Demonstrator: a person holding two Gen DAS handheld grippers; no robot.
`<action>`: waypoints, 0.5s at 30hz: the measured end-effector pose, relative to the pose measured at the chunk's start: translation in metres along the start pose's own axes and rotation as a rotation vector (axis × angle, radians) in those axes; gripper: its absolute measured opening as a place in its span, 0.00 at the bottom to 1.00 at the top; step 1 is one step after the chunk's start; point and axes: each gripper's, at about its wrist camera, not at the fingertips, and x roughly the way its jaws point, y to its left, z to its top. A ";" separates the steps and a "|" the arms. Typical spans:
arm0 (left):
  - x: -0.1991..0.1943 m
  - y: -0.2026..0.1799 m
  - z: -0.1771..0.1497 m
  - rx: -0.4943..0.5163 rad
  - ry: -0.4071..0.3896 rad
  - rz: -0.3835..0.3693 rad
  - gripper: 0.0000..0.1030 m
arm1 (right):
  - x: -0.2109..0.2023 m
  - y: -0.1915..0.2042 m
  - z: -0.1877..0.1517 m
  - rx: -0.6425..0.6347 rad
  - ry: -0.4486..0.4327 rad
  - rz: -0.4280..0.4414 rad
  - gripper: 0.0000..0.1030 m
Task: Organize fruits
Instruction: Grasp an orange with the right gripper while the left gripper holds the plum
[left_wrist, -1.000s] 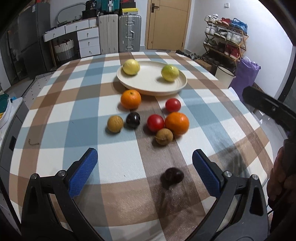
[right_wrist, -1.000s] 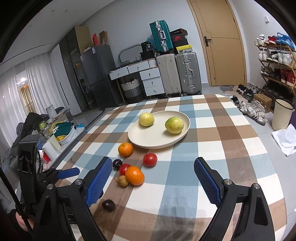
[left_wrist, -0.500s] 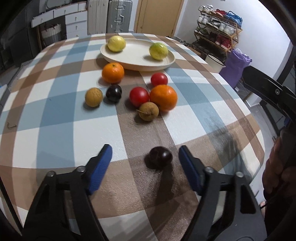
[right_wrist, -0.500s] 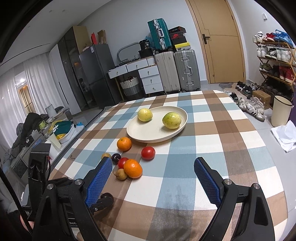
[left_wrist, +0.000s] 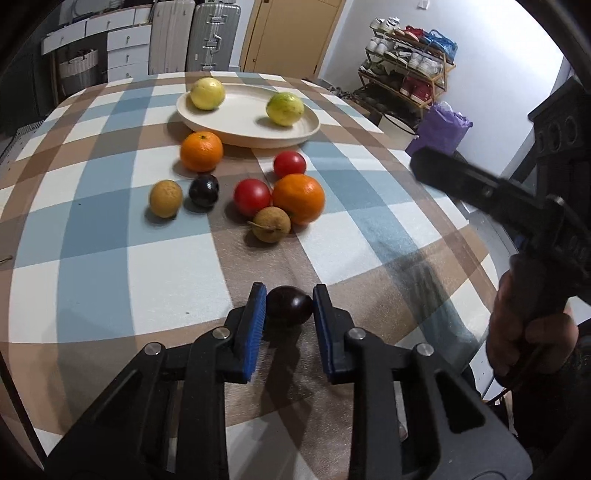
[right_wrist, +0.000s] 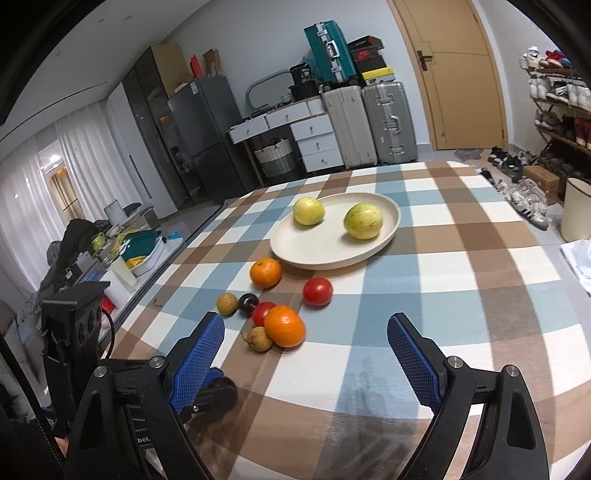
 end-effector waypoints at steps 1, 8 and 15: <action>-0.003 0.002 0.001 -0.003 -0.006 0.001 0.22 | 0.003 0.001 0.000 0.000 0.005 0.007 0.89; -0.020 0.015 0.007 -0.032 -0.043 0.003 0.22 | 0.024 0.005 0.001 0.009 0.049 0.056 0.89; -0.026 0.022 0.013 -0.053 -0.056 -0.011 0.22 | 0.048 0.001 0.001 0.040 0.100 0.081 0.84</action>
